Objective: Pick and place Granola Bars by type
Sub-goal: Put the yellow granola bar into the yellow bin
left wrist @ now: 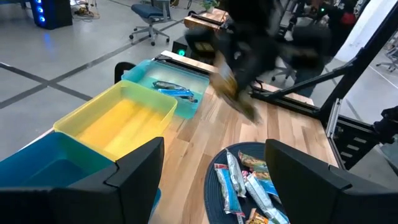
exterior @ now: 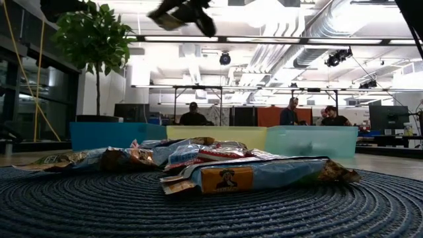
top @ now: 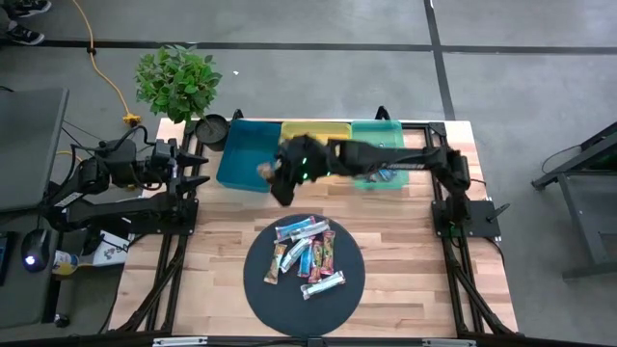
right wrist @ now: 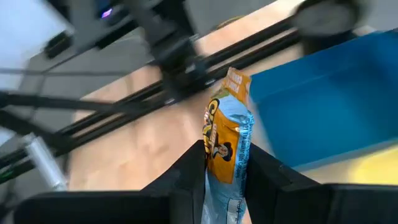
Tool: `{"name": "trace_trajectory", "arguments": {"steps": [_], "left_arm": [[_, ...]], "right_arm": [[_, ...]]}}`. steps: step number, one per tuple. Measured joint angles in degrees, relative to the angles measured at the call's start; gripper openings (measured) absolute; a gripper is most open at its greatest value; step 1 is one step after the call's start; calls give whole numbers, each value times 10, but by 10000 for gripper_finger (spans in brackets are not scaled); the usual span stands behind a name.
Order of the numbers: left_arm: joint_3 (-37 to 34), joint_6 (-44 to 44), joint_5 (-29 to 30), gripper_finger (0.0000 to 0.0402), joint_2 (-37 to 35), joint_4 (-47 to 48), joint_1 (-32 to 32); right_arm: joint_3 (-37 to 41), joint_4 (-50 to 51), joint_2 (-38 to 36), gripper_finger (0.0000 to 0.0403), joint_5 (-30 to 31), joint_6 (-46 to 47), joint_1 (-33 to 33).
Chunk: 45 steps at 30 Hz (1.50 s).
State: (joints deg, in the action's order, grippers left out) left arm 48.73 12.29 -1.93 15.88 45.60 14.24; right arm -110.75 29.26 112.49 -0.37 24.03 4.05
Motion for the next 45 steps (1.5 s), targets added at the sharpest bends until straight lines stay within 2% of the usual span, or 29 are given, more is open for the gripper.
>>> {"name": "trace_trajectory", "arguments": {"steps": [10, 15, 23, 31, 45], "left_arm": [[0, 0, 0, 273, 0, 0, 0], [0, 0, 0, 273, 0, 0, 0], [0, 0, 0, 273, 0, 0, 0], [0, 0, 0, 273, 0, 0, 0], [0, 0, 0, 273, 0, 0, 0]], "right_arm": [[0, 60, -27, 75, 28, -32, 73], [0, 98, -28, 75, 100, -36, 103], [0, 165, -28, 75, 169, -1, 172], [0, 198, -10, 75, 158, 21, 224], [0, 185, 71, 75, 71, 32, 249]]}}
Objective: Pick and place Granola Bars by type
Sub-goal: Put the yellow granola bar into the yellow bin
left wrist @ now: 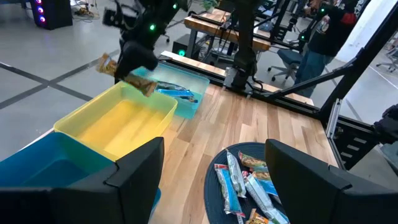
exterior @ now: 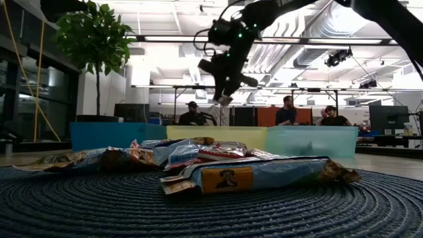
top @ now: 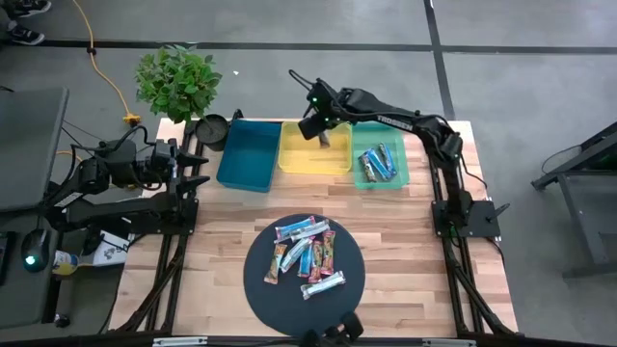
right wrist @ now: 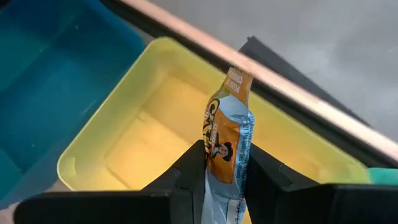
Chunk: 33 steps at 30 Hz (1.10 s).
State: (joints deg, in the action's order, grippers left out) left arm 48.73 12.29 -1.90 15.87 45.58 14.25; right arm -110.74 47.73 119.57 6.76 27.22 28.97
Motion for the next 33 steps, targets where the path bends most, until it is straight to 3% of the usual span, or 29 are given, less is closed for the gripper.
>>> {"name": "trace_trajectory", "arguments": {"steps": [18, 33], "left_arm": [[0, 2, 0, 273, 0, 11, 0], [0, 2, 0, 273, 0, 14, 0]], "right_arm": [[0, 9, 65, 75, -51, 30, 0], [0, 5, 68, 75, -68, 32, 0]]}}
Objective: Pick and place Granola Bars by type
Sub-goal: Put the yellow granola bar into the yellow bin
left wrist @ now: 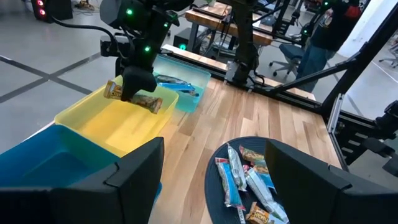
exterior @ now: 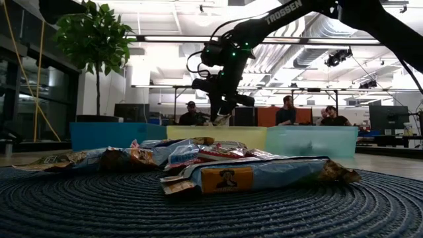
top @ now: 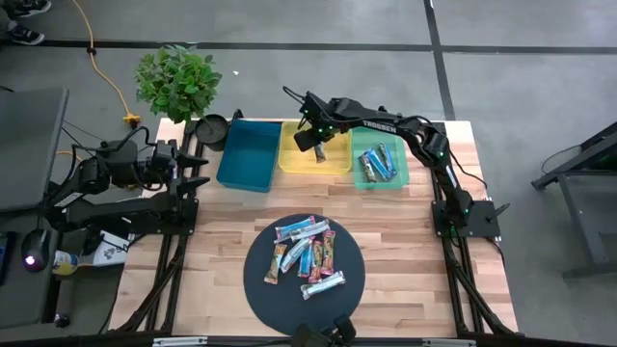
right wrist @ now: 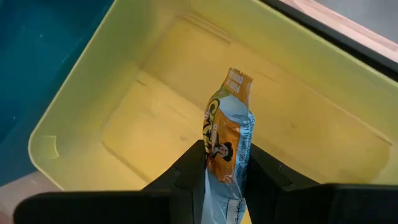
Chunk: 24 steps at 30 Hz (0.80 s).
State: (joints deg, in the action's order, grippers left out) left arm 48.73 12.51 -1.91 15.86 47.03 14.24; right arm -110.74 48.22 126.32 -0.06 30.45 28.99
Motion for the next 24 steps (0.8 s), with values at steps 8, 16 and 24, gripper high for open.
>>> {"name": "trace_trajectory", "arguments": {"steps": [8, 16, 24], "left_arm": [[0, 0, 0, 273, 0, -1, 0], [0, 0, 0, 273, 0, -1, 0], [0, 0, 0, 273, 0, -2, 0]], "right_arm": [[0, 0, 0, 75, -20, -9, 0], [0, 0, 0, 102, -35, -20, 0], [0, -1, 0, 154, -38, -25, 0]]}}
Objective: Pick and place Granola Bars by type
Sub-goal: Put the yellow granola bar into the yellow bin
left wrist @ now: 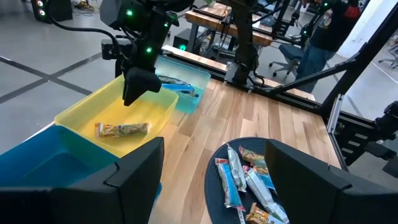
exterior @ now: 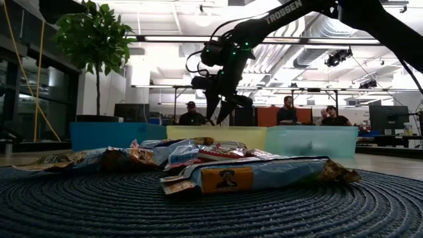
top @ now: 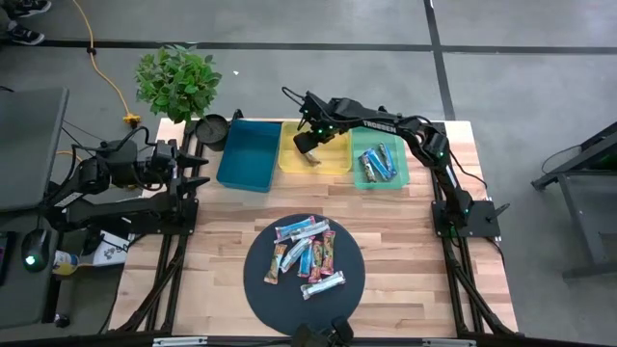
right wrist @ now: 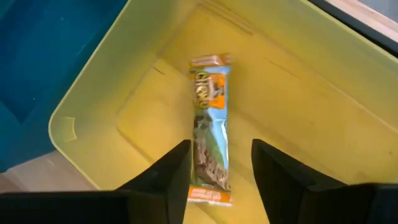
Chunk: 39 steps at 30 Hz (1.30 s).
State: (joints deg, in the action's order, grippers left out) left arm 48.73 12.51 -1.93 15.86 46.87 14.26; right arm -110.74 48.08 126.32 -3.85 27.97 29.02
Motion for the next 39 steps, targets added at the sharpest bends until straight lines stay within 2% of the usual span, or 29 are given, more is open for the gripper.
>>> {"name": "trace_trajectory", "arguments": {"steps": [10, 17, 24, 29, 39], "left_arm": [[0, 0, -5, 273, 0, 0, 0], [0, -1, -5, 273, 0, 0, 0], [0, -2, -5, 273, 0, 0, 0], [0, -2, -5, 273, 0, 0, 0], [0, -2, -5, 273, 0, 0, 0]], "right_arm": [[0, -55, -3, 161, -69, -18, 0], [0, -68, -42, 161, -150, -75, -5], [0, -69, -121, 161, -147, -98, -26], [0, -56, -177, 161, -111, -105, -54], [0, -25, -228, 161, -96, -58, -179]]}}
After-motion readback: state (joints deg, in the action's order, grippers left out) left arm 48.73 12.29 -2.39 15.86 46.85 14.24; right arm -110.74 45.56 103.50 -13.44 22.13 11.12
